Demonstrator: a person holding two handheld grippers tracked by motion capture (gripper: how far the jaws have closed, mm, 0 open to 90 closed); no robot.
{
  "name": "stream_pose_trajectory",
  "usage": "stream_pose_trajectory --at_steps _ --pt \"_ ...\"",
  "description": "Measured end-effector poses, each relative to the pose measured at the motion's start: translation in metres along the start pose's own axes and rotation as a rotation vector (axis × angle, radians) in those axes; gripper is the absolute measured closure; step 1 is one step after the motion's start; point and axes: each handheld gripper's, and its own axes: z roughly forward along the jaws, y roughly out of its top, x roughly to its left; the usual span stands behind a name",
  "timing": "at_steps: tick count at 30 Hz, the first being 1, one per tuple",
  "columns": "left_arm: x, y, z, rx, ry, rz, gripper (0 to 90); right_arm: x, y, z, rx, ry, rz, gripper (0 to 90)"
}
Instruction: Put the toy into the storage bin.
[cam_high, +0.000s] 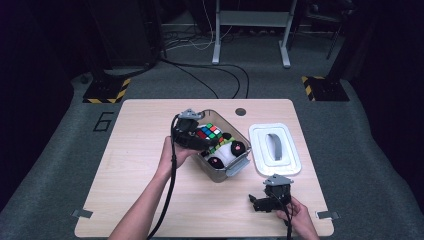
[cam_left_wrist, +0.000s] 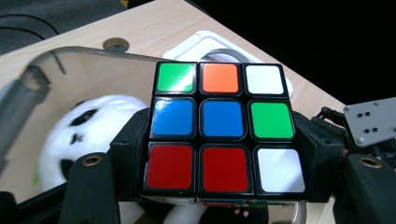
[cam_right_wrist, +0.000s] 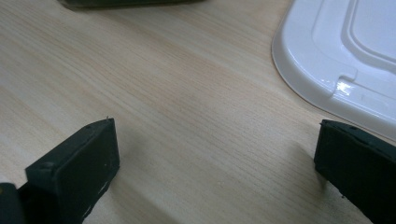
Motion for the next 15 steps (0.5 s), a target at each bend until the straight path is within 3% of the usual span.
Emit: stream_pose_trajectory --at_steps 9,15 --pt "-0.013 -0.006 0.03 0.019 -0.013 -0.009 33.7 0.0 0.0 0.0 0.001 0.001 -0.002 0.0" --pt "-0.022 -0.012 0.044 0.063 0.023 0.037 33.7 0.0 0.0 0.0 -0.001 -0.001 0.001 0.0"
